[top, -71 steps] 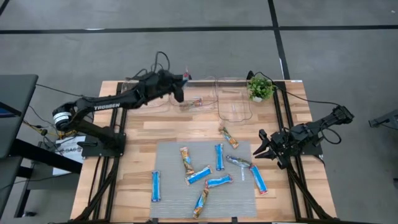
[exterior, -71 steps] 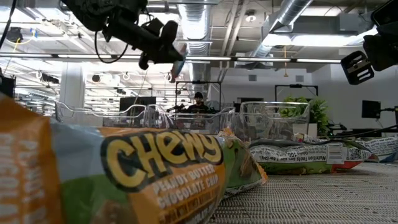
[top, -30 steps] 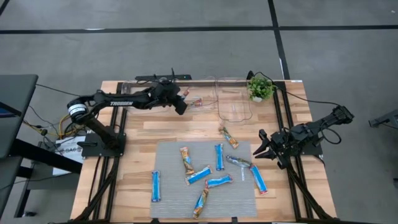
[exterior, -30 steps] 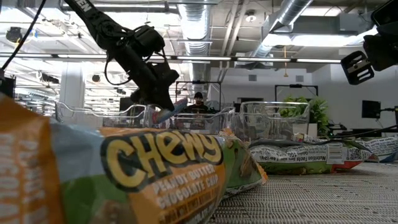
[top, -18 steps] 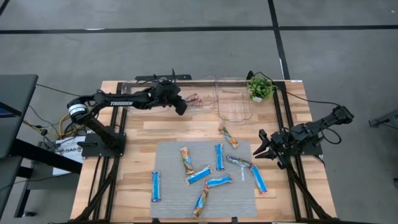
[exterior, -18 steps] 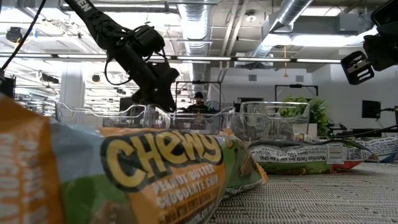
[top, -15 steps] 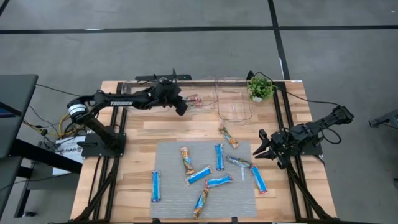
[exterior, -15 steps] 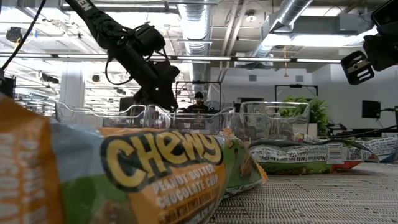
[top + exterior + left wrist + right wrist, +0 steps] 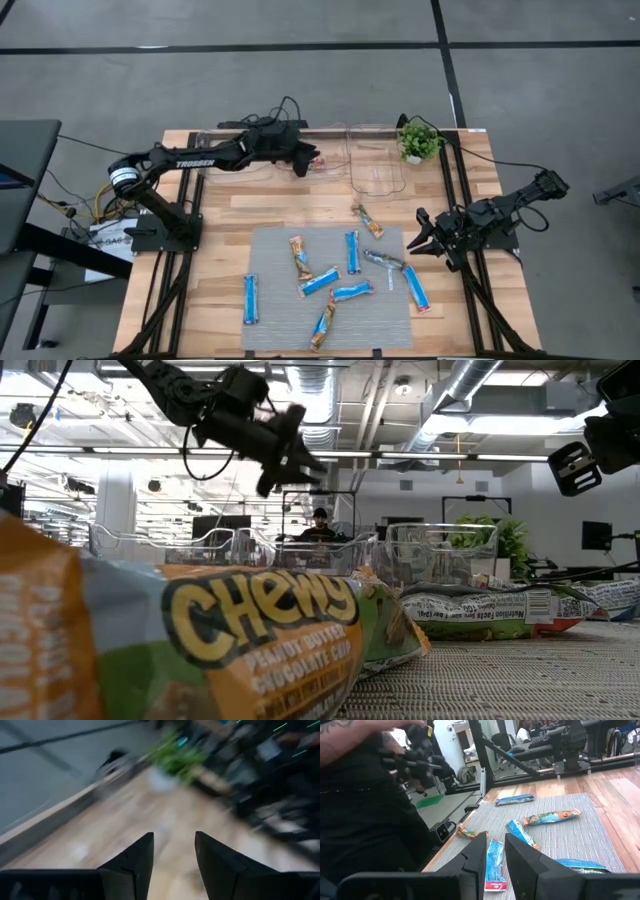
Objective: Pick and place Granola Bars by type
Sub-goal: Put the yellow granola bar into the right transparent bin
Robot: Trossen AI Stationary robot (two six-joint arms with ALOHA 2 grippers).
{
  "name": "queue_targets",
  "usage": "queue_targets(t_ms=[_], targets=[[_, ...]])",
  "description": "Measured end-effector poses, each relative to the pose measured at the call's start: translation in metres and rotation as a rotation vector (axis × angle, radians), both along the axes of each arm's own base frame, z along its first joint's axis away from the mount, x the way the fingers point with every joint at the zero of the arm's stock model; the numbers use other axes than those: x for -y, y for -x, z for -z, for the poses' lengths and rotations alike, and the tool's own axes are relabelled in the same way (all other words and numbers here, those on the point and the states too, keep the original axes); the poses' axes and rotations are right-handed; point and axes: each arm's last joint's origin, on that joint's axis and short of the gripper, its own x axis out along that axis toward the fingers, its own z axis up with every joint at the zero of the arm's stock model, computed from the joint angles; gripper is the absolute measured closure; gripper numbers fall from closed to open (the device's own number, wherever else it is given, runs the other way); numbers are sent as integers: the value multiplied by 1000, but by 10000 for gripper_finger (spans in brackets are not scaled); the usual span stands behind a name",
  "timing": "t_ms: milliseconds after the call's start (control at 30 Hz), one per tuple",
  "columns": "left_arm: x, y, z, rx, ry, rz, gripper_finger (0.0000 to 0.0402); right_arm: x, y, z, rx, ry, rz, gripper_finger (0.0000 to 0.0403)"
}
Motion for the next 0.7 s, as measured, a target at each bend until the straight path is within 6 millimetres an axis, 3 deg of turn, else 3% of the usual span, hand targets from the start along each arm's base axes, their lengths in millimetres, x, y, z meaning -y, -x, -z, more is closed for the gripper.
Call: queue_targets(t_ms=[300, 567, 700], targets=[[23, -13, -34, 339, -67, 314, 264, 0, 0, 0, 0, 0, 0, 341], [39, -17, -36, 359, 4, 484, 264, 0, 0, 0, 0, 0, 0, 341], [57, -22, -35, 351, 13, 590, 264, 0, 0, 0, 0, 0, 0, 341]])
